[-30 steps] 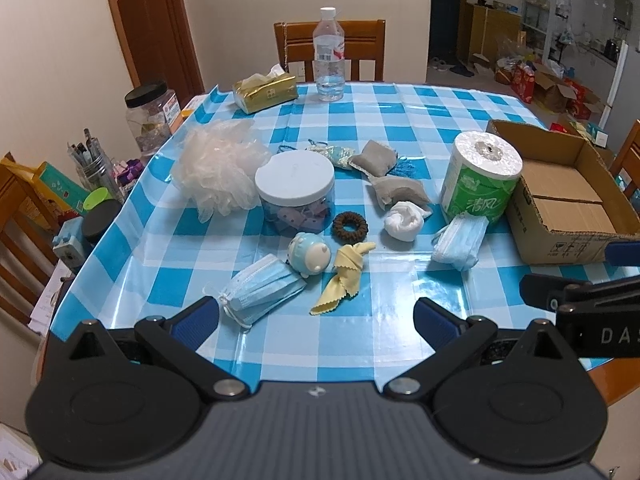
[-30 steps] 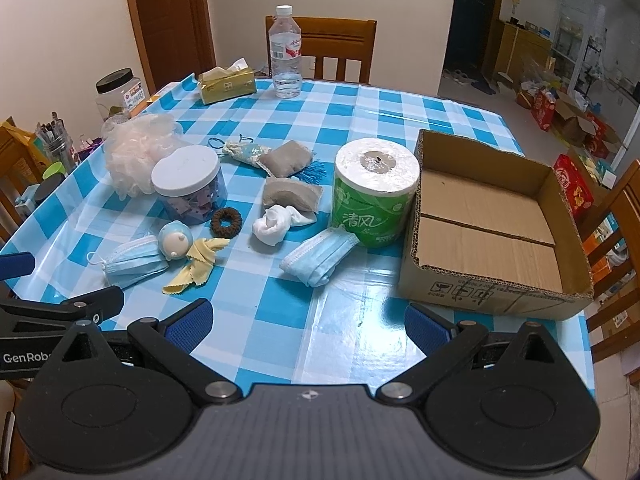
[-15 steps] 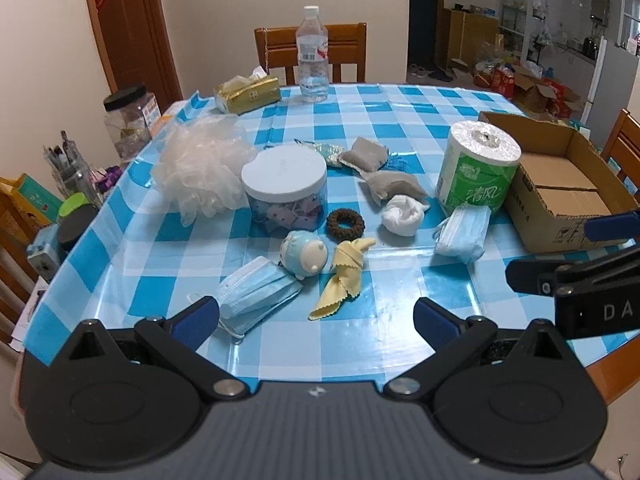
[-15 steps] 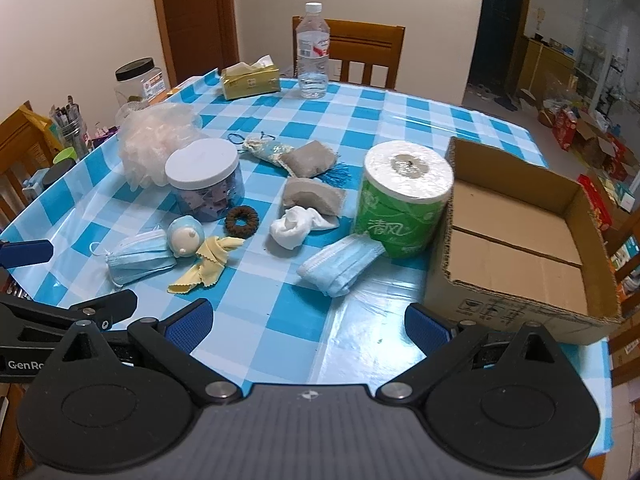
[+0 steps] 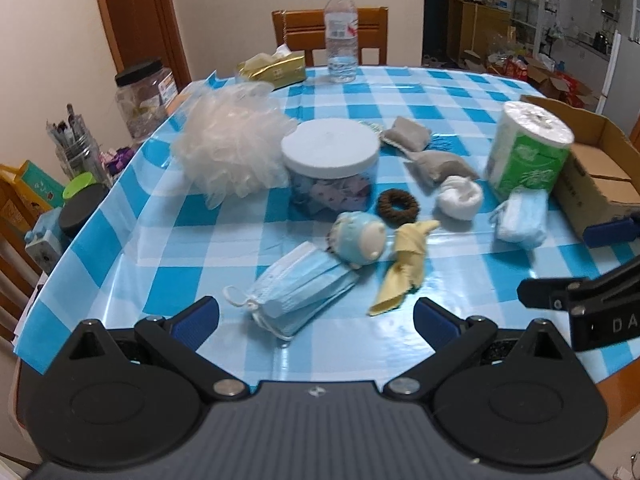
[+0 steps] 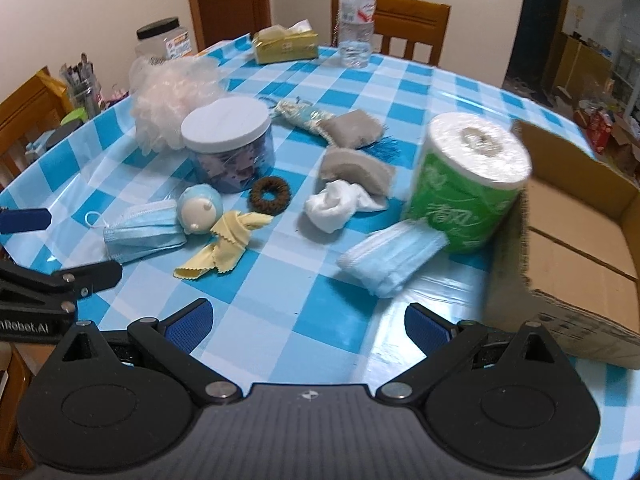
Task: Organize soft objects
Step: 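Close the left tool on the blue face mask while the right tool approaches the yellow cloth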
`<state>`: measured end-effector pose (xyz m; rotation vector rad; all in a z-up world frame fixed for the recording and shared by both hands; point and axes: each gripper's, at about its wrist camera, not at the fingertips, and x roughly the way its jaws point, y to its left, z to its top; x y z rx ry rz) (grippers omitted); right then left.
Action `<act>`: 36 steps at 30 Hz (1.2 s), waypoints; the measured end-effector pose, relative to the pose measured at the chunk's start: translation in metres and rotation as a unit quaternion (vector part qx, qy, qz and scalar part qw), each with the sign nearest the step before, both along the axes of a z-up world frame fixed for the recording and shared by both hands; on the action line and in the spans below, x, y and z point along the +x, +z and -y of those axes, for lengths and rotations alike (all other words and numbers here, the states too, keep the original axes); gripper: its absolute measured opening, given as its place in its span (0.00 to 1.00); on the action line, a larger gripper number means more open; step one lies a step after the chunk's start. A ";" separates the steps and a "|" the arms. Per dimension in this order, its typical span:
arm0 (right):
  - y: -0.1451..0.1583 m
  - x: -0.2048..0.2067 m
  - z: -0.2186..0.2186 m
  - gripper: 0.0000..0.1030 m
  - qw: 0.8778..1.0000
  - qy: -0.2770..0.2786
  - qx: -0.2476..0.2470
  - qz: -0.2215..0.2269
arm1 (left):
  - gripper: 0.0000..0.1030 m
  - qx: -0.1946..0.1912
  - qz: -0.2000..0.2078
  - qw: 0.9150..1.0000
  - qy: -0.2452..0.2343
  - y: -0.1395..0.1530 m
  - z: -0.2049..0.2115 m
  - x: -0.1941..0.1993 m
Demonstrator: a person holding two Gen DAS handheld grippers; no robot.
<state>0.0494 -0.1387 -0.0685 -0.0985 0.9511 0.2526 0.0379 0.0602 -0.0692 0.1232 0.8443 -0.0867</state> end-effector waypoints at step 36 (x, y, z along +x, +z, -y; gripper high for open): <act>-0.076 0.081 -0.076 1.00 0.995 0.091 -0.031 -0.031 | 0.99 0.006 -0.050 0.997 -0.056 -0.033 -0.031 0.066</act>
